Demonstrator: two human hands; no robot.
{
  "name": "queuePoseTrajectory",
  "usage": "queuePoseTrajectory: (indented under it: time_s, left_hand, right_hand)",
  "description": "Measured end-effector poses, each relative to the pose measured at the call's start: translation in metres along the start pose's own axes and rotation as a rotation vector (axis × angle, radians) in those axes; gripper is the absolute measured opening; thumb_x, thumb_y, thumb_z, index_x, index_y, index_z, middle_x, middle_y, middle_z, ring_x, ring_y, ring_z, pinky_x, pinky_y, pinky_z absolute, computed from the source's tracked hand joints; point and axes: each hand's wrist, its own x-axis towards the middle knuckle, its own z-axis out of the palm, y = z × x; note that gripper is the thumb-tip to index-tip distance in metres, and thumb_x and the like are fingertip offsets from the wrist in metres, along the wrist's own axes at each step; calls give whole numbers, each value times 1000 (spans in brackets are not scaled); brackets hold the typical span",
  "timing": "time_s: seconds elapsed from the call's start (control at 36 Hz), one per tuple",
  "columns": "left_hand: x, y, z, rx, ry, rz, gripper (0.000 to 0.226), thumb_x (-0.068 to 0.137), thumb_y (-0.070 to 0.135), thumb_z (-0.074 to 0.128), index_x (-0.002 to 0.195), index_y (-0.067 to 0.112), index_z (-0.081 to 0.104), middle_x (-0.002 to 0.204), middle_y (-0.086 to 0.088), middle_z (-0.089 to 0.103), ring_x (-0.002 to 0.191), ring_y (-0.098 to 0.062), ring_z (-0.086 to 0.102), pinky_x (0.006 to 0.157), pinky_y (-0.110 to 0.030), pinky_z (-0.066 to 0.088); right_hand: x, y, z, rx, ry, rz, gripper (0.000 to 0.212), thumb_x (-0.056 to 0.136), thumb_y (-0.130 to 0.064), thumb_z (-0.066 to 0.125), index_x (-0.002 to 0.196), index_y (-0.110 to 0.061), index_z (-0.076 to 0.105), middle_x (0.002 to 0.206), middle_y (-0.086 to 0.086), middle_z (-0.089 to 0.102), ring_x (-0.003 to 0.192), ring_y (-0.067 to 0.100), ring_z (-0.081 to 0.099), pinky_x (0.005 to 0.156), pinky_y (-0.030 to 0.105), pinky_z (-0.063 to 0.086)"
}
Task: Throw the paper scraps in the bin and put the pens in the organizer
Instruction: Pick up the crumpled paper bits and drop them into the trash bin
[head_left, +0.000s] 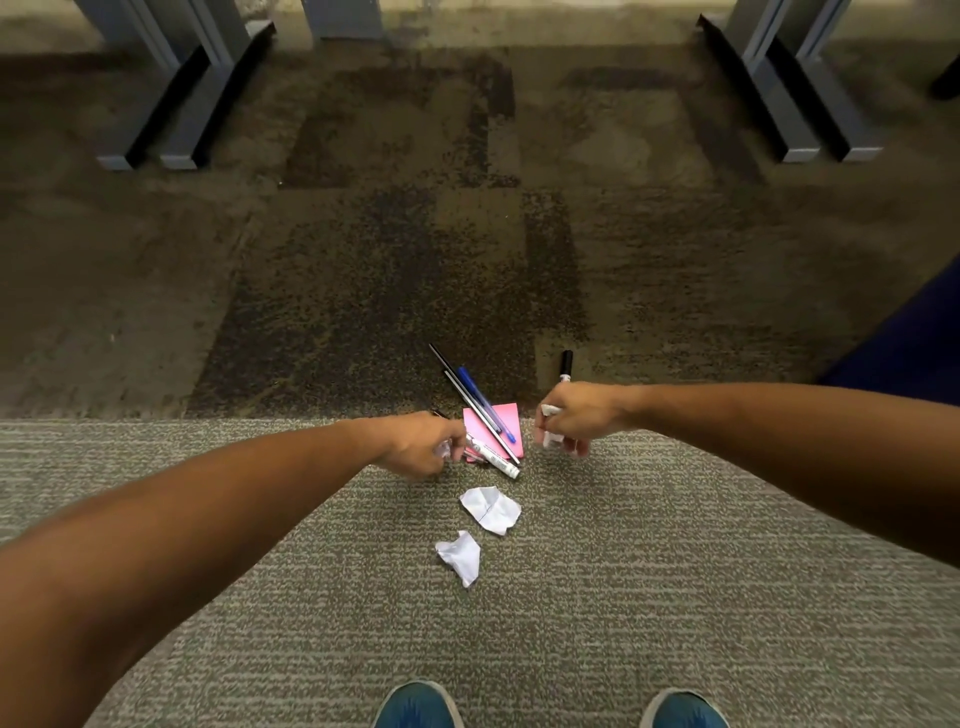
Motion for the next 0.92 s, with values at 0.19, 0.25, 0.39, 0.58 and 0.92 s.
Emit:
queuePoseTrajectory:
  time_s: [0.19, 0.25, 0.39, 0.58, 0.92]
  left_hand:
    - [-5, 9, 4, -160, -44, 102, 4, 86, 13, 58, 86, 15, 61, 88, 2, 63, 71, -6, 58, 61, -17, 49]
    - [-4, 8, 11, -165, -71, 111, 1, 85, 15, 63, 86, 14, 64, 88, 9, 66, 77, -4, 57, 76, -24, 52]
    - [-5, 10, 25, 35, -136, 190, 8, 86, 30, 70, 88, 23, 66, 90, 15, 64, 85, 3, 54, 83, -26, 43]
    - [-6, 15, 39, 396, -19, 450, 24, 89, 33, 68, 106, 17, 64, 105, -3, 57, 91, -13, 50, 75, -28, 41]
    - [-3, 18, 59, 624, -129, 639, 37, 93, 30, 61, 127, 22, 48, 129, -7, 41, 92, -35, 62, 70, -42, 51]
  right_hand:
    - [-11, -10, 6, 12, 32, -73, 24, 95, -16, 53, 88, -2, 72, 78, 7, 65, 62, 15, 60, 54, 25, 53]
    - [-13, -14, 11, 13, 8, -122, 22, 94, -15, 54, 89, -1, 71, 80, 0, 67, 64, 13, 59, 52, 21, 51]
    - [-12, -22, 24, -160, -17, -191, 21, 96, -28, 62, 104, -11, 72, 98, 0, 70, 62, 8, 66, 52, 17, 47]
    - [-7, -31, 38, -490, 4, -396, 22, 93, -27, 66, 110, -14, 71, 117, 6, 65, 102, 17, 61, 86, 31, 51]
    - [6, -44, 47, -818, -198, -619, 21, 85, -15, 76, 105, -12, 72, 152, 9, 31, 100, 27, 62, 75, 27, 42]
